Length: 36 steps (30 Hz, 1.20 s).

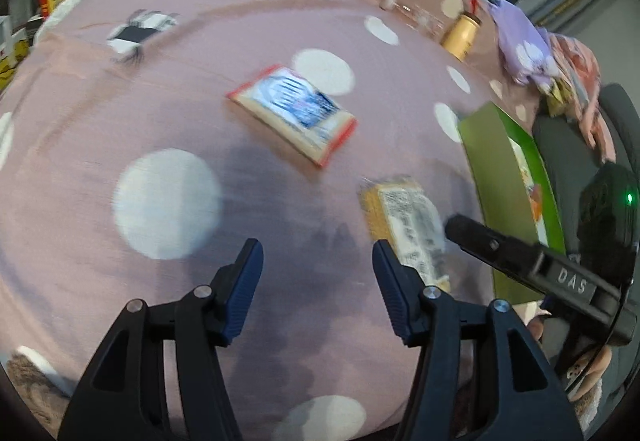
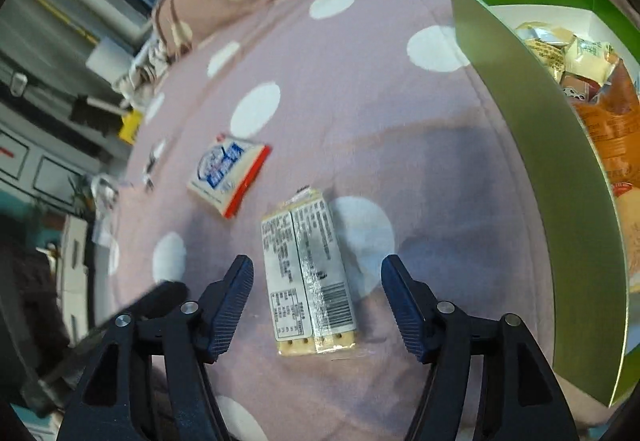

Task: Organize snacks
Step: 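Lower the right gripper onto the wafer pack and close on it, then carry the wafer pack into the green-rimmed box and release it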

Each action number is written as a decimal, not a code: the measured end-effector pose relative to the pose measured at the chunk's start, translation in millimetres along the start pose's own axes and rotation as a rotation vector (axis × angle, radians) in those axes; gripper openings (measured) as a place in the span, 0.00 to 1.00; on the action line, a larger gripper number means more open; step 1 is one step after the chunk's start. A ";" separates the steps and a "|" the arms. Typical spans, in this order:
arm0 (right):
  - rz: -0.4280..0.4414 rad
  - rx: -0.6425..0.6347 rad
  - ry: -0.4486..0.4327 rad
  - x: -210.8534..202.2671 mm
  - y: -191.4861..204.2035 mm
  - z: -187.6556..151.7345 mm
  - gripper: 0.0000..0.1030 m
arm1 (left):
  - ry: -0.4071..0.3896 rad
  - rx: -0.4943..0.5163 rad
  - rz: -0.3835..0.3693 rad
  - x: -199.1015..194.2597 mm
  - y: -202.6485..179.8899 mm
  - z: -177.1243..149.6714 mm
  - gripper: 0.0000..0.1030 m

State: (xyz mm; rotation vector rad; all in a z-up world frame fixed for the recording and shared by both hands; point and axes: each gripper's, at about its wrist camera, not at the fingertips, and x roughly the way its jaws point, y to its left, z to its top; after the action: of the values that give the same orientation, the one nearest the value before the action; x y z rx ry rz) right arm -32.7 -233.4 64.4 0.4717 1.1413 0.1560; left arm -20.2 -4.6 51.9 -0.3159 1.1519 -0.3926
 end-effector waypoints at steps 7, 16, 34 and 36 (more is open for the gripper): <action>0.079 0.024 0.021 14.8 -4.5 0.8 0.56 | 0.055 0.065 -0.080 28.2 -35.8 -6.1 0.48; 0.099 0.033 0.041 23.1 -13.9 -7.2 0.44 | 0.061 0.127 -0.067 45.7 -56.3 -9.4 0.22; -0.008 0.133 -0.369 -120.5 -76.3 36.4 0.44 | -0.099 0.428 -0.272 33.4 -207.1 33.5 0.18; -0.025 0.160 -0.393 -128.4 -88.5 41.7 0.44 | -0.088 0.452 -0.302 42.7 -225.0 39.9 0.18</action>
State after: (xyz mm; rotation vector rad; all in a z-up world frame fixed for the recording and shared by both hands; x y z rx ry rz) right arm -59.2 -369.6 146.8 0.6002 0.7756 -0.0501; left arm 0.8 -222.5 130.3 -0.1075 0.8988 -0.8797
